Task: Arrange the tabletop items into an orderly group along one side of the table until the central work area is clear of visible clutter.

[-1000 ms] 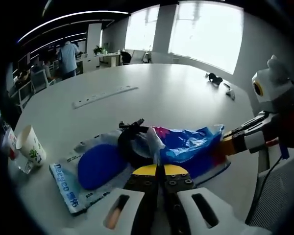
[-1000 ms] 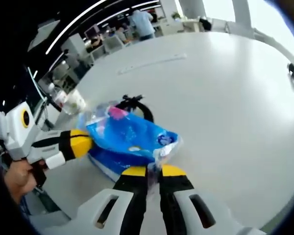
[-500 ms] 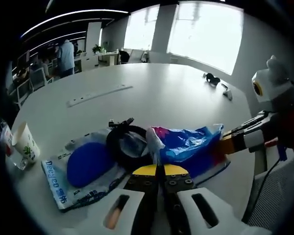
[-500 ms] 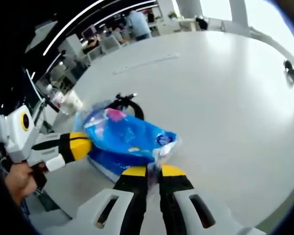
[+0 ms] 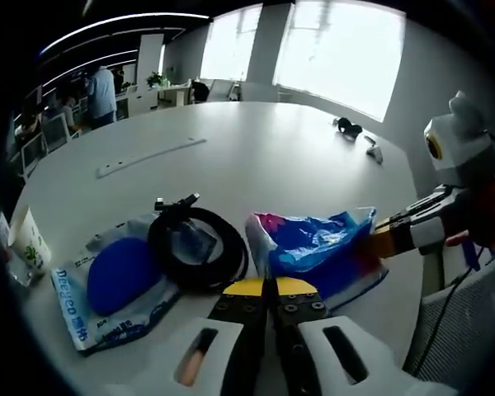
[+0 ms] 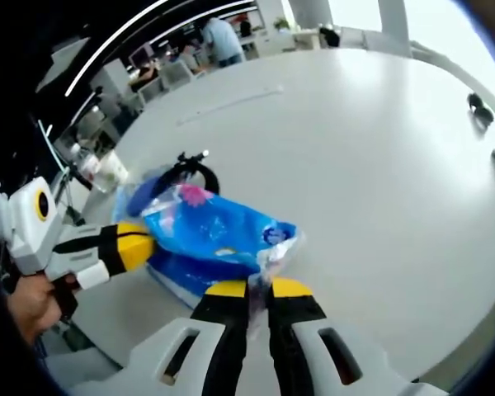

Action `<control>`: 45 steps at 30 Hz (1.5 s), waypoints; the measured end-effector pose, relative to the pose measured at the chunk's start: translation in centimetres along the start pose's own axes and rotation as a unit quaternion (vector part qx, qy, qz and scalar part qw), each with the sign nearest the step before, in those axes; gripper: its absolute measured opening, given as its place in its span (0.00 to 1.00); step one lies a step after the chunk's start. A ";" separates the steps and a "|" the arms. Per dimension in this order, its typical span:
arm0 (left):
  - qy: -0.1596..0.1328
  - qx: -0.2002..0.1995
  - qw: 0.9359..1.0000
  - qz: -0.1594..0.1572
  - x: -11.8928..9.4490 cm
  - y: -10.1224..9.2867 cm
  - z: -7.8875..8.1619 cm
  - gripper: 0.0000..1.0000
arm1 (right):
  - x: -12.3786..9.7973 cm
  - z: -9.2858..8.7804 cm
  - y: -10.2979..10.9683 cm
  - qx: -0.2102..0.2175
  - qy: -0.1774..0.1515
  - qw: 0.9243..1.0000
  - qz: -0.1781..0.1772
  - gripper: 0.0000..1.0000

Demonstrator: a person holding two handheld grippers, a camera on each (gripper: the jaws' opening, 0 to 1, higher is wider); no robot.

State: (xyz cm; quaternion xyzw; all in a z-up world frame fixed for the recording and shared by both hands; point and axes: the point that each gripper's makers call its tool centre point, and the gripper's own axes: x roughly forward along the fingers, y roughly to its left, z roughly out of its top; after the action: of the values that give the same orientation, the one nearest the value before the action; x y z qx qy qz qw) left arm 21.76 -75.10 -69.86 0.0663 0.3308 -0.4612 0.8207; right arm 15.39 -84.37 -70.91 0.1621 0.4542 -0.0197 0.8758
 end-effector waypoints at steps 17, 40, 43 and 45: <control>0.016 0.008 1.000 -0.021 2.4 -3.3 -0.4 0.01 | -1.0 -1.6 -3.7 0.015 0.001 1.000 -0.023 0.05; 0.037 0.023 0.998 -0.037 3.7 -5.2 -1.3 0.03 | -1.4 -3.0 -5.8 0.031 -0.002 0.998 -0.050 0.06; 0.037 0.027 0.998 -0.036 3.7 -5.4 -1.4 0.04 | -1.4 -3.3 -6.0 0.030 0.000 0.998 -0.051 0.06; 0.043 0.031 0.998 -0.037 3.7 -5.5 -1.6 0.06 | -1.5 -3.3 -6.1 0.032 -0.002 0.998 -0.052 0.06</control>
State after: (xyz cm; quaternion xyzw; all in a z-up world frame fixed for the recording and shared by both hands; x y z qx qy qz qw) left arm 17.94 -80.23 -72.27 0.0994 0.3530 -0.4980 0.7858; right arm 10.81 -89.31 -73.08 0.1665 0.4598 -0.0803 0.8686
